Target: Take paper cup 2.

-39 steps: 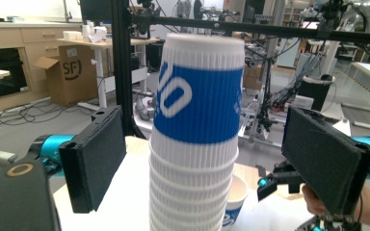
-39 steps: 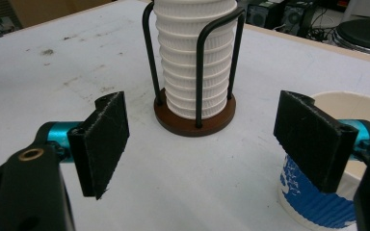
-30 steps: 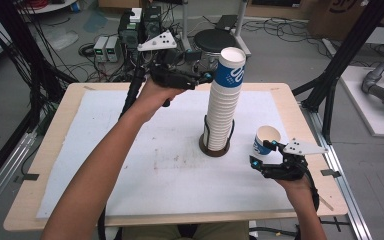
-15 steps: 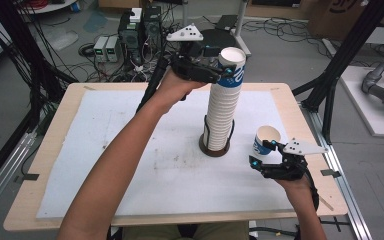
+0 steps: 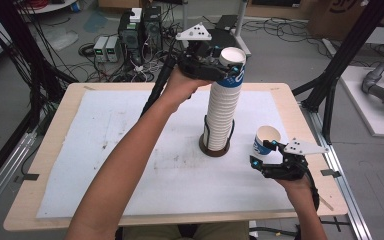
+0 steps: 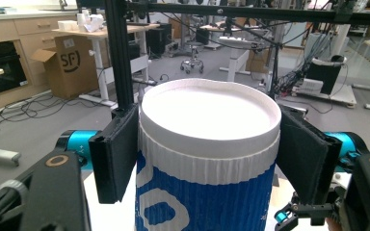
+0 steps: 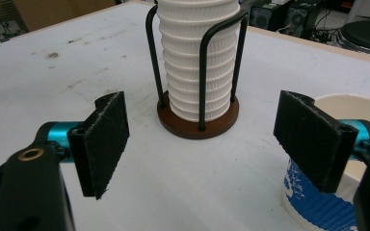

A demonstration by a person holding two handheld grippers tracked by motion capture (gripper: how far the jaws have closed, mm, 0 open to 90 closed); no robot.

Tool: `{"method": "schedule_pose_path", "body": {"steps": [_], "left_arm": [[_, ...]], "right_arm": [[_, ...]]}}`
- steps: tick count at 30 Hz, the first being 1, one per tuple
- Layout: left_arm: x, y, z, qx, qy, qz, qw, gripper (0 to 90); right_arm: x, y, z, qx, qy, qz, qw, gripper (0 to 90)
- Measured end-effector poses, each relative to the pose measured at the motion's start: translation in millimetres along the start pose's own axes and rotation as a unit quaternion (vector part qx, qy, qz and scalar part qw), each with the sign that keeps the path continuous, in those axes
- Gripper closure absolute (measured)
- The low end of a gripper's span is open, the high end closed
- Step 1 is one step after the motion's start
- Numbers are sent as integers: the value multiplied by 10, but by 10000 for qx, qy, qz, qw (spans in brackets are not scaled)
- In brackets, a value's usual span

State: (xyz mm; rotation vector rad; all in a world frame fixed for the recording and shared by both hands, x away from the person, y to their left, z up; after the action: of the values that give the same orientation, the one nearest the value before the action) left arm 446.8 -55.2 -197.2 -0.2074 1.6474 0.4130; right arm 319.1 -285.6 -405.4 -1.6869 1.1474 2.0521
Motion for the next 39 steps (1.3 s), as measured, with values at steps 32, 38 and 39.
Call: {"method": "schedule_pose_path", "body": {"steps": [32,38,39], "left_arm": [[-665,351,-93,-93,-99,-760,9970,296],[-746,538,-92,-150,-172,-840,9962,297],[-751,578,-91,-154,-186,-838,9962,297]], "right_arm": [[-10,-43,36,-90,36,3,10000,203],[-14,-56,47,-100,59,6,9999,203],[-14,-57,50,-100,64,15,9999,203]]}}
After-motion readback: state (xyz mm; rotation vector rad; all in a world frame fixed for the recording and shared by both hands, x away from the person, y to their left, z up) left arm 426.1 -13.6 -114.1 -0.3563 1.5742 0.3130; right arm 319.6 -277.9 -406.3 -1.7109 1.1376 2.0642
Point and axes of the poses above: each handheld gripper's, and its own axes: y roughly backward along the jaws, x roughly out of its underside, z roughly to its left, the point moved 5 cm from there along -y, roughly forward along the jaws, and after that the axes turned 3 degrees about y, right-handed, at the moved point
